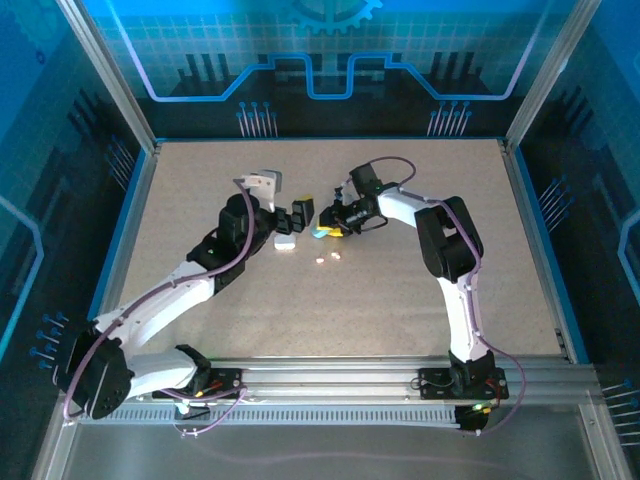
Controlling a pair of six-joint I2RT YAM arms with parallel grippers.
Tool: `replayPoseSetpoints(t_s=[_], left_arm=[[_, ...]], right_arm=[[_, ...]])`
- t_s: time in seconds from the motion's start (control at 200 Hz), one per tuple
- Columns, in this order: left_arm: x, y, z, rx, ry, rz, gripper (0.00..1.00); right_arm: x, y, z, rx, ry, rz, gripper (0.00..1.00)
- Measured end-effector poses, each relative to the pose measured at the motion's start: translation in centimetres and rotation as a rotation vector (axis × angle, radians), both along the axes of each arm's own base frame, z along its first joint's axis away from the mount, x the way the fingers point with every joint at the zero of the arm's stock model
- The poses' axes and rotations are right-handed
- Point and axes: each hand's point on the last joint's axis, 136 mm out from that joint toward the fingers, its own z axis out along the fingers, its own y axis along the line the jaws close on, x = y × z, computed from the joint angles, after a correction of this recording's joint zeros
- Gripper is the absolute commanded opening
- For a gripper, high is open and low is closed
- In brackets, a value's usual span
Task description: Insert wireless bluetooth earbuds into charging case
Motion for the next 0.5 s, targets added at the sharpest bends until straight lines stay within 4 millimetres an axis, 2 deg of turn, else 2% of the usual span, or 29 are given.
replayPoseSetpoints(t_s=[0.215, 0.5], left_arm=[[-0.7, 0.0, 0.8, -0.017, -0.007, -0.034, 0.99], [-1.2, -0.7, 0.4, -0.022, 0.016, -0.082, 0.99]], right_arm=[[-0.4, -0.4, -0.5, -0.039, 0.002, 0.01, 0.49], [-0.9, -1.6, -0.1, -0.116, -0.016, 0.021, 0.62]])
